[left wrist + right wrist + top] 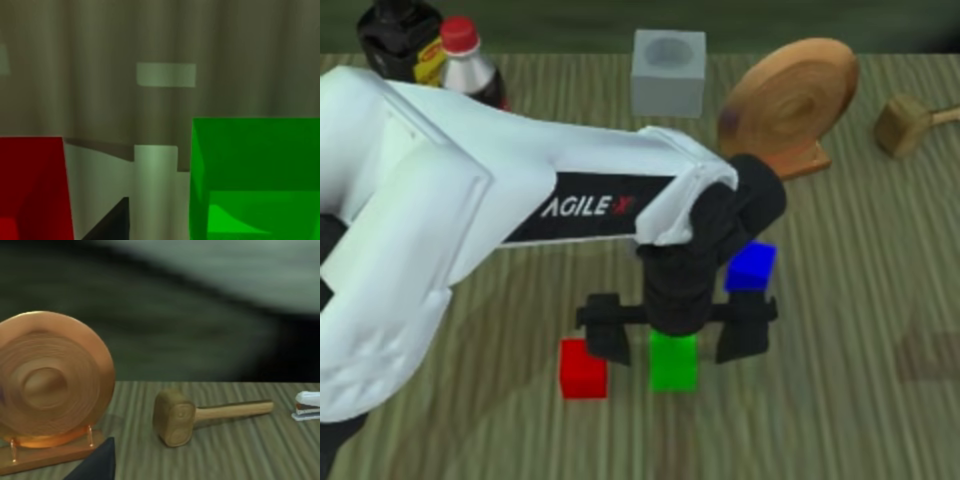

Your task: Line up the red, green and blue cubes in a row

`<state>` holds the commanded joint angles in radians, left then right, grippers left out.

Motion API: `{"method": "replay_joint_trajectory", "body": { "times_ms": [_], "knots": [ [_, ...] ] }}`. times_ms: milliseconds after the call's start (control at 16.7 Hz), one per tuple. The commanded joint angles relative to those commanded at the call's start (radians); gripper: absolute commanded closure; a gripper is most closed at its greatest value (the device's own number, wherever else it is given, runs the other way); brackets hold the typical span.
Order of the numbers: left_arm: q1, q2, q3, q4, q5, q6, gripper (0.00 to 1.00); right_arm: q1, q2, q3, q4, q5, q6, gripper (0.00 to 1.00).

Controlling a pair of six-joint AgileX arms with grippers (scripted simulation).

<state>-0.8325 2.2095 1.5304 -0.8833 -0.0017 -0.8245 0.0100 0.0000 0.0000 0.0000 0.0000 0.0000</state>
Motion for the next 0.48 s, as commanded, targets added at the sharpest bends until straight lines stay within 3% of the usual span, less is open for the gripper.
{"method": "replay_joint_trajectory", "body": {
  "times_ms": [480],
  "knots": [
    [0.005,-0.014,0.031,-0.042,0.0,-0.005,0.0,0.0,0.0,0.0,0.0,0.0,0.0,0.0]
  ]
}}
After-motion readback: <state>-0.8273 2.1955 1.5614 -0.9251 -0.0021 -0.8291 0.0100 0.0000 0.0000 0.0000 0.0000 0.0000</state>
